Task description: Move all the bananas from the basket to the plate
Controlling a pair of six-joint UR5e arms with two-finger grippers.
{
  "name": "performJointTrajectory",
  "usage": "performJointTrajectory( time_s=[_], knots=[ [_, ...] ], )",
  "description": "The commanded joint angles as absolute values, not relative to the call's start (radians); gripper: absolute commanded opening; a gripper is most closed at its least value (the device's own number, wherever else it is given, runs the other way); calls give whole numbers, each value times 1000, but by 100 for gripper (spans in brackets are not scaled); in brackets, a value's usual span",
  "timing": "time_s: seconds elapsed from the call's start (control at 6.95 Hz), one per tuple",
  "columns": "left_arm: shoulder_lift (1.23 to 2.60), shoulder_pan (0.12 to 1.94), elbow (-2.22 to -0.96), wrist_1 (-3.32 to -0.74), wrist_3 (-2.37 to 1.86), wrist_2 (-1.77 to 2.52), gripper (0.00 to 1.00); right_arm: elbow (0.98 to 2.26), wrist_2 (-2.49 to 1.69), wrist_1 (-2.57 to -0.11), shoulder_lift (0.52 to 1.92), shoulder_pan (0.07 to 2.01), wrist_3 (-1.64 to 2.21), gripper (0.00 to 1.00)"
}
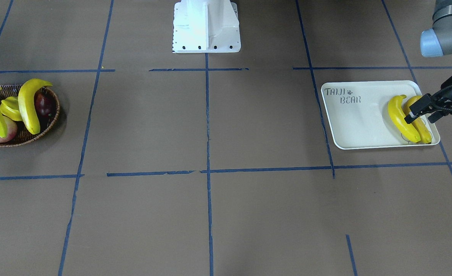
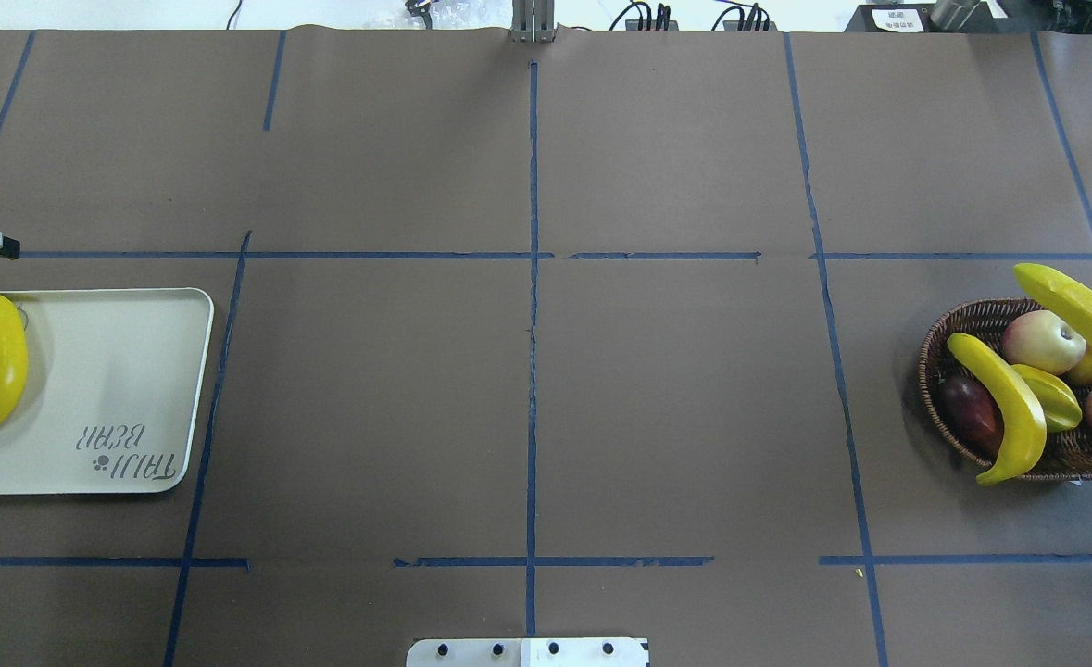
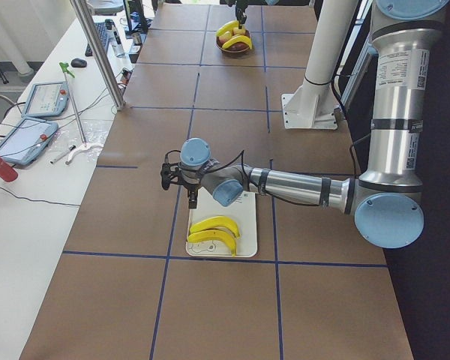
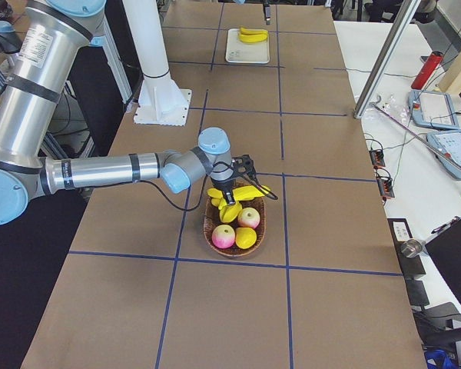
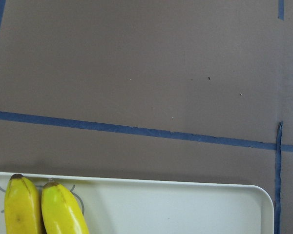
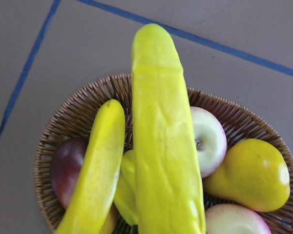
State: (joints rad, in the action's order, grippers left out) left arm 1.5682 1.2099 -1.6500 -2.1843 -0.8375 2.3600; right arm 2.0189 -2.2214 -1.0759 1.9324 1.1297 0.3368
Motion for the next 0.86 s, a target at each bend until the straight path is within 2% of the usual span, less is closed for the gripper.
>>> performJointTrajectory(
  time_s=[0.0,0.14,0.43,0.72],
  knots=[
    [1598,1210,-1649,-2186,-839,2400,100,1987,-2354,-1089,1806,1169,331,0],
    [1614,1209,-1652,-2187,-841,2402,100,1970,-2406,-1085,1737,1167,480,0],
    [1701,1209,-1654,-2197,-953,2404,100,1956,-2411,-1077,1509,1119,856,0],
    [1803,1188,-1664,-2200,-1090,2410,100,1962,-2398,-1072,1375,1039,1085,0]
  ],
)
